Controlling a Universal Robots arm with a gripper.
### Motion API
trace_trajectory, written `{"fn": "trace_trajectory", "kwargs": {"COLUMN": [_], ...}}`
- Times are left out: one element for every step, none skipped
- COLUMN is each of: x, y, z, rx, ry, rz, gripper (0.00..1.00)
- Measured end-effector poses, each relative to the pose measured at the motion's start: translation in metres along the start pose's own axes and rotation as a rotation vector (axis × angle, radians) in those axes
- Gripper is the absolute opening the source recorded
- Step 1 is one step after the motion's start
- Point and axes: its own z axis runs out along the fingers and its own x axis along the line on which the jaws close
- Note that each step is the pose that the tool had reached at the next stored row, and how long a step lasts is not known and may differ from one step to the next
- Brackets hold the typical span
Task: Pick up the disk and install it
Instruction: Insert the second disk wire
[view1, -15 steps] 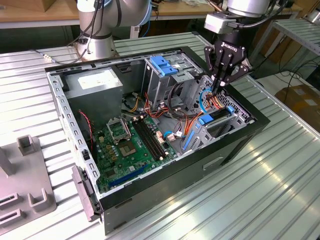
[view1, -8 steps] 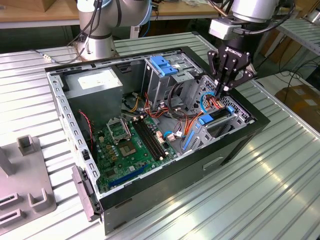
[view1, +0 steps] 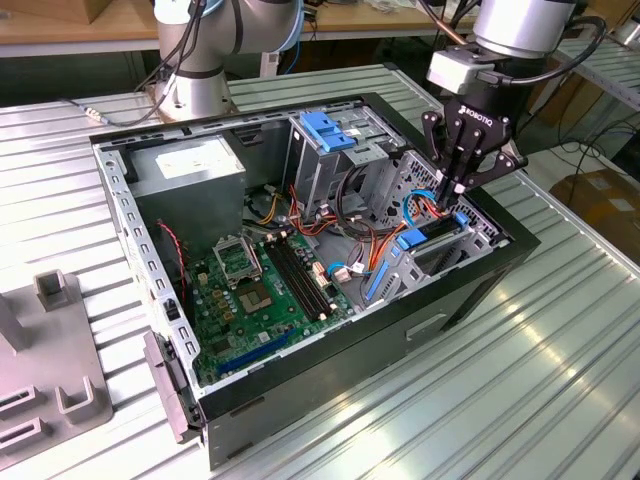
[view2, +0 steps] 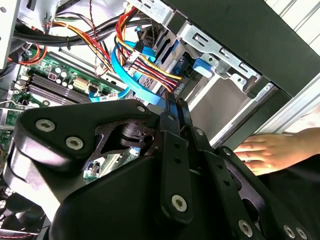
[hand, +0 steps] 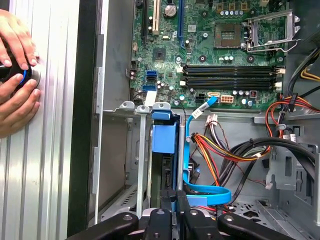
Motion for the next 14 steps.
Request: {"fn": "trace_trajectory", "kwargs": {"x": [0.0,0.0,0.0,0.0,0.0,0.0,0.0,0.0,0.0,0.0,-0.0001,-0.0001,-0.0002,-0.0002], "y": [0.0,0.0,0.0,0.0,0.0,0.0,0.0,0.0,0.0001,0.0005,0.0013,0.0021,0.0039,0.0054], "z": [0.0,0.0,0.0,0.0,0.0,0.0,0.0,0.0,0.0,0.0001,0.0001,0.0001,0.0001,0.0002], "rx": [0.0,0.0,0.0,0.0,0.0,0.0,0.0,0.0,0.0004,0.0018,0.0061,0.0106,0.0189,0.0253], "ry": [0.0001,0.0,0.0001,0.0,0.0,0.0,0.0,0.0,0.0,-0.0001,0.0002,0.0005,0.0009,0.0011], "rz": [0.0,0.0,0.0,0.0,0.0,0.0,0.0,0.0,0.0,0.0,0.001,0.001,0.003,0.004], "gripper": [0.16,0.16,0.16,0.16,0.16,0.16,0.16,0.16,0.16,0.16,0.16,0.16,0.16,0.16]}}
